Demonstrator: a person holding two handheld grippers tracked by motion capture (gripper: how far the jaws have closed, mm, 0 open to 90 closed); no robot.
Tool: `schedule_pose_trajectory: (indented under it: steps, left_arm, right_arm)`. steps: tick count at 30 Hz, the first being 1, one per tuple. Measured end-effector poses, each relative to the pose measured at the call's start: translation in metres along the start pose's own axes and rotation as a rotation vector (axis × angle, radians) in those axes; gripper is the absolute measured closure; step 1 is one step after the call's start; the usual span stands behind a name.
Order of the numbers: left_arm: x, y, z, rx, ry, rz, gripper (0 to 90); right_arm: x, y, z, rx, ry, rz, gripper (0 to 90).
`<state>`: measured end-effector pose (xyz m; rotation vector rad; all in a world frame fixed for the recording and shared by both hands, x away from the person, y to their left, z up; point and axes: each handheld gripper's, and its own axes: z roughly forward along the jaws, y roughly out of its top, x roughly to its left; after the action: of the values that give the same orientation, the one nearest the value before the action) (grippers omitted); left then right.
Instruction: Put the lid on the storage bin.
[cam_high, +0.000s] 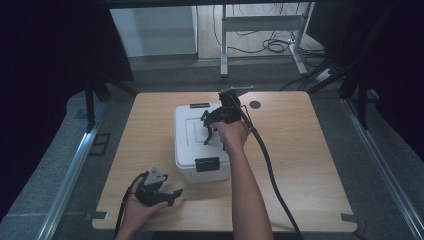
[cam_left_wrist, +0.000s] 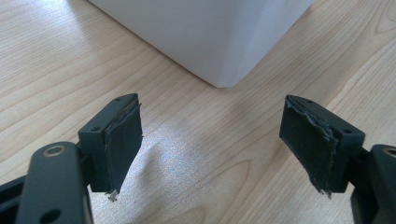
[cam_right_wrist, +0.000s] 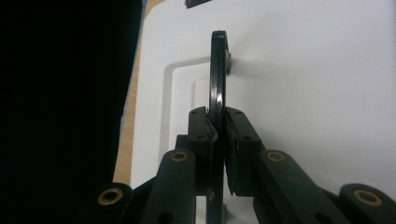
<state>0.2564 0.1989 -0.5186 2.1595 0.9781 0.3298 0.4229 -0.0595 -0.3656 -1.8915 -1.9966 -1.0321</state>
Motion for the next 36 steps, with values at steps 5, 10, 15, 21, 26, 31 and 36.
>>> schedule_pose_trajectory:
  steps: [5,10,15,21,26,31,36]
  left_arm:
    - [-0.001,0.0,0.0,0.0,-0.001,-0.001,21.5]
    - [-0.001,0.0,0.001,0.001,-0.002,0.001,21.5]
    - [0.0,0.0,0.001,0.002,-0.001,-0.001,21.5]
    - [0.0,0.0,0.0,0.0,0.0,-0.002,21.5]
    - [0.0,0.0,0.001,0.004,-0.001,0.001,21.5]
    - [0.0,0.0,0.001,0.004,0.0,0.001,21.5]
    - [0.0,-0.001,0.0,0.002,0.0,-0.001,21.5]
  right_arm:
    - [0.005,-0.001,-0.005,0.009,0.001,-0.012,82.7]
    - [0.012,-0.001,-0.005,0.001,-0.007,-0.005,82.7]
    - [0.013,-0.004,0.005,0.007,-0.019,-0.006,82.8]
    - [0.007,-0.004,0.003,-0.001,-0.009,0.0,83.3]
    - [-0.005,-0.006,0.004,-0.007,0.026,0.02,82.8]
    - [-0.005,-0.006,0.005,-0.004,0.029,0.018,82.0]
    - [-0.006,-0.004,0.005,0.012,0.021,-0.018,67.5]
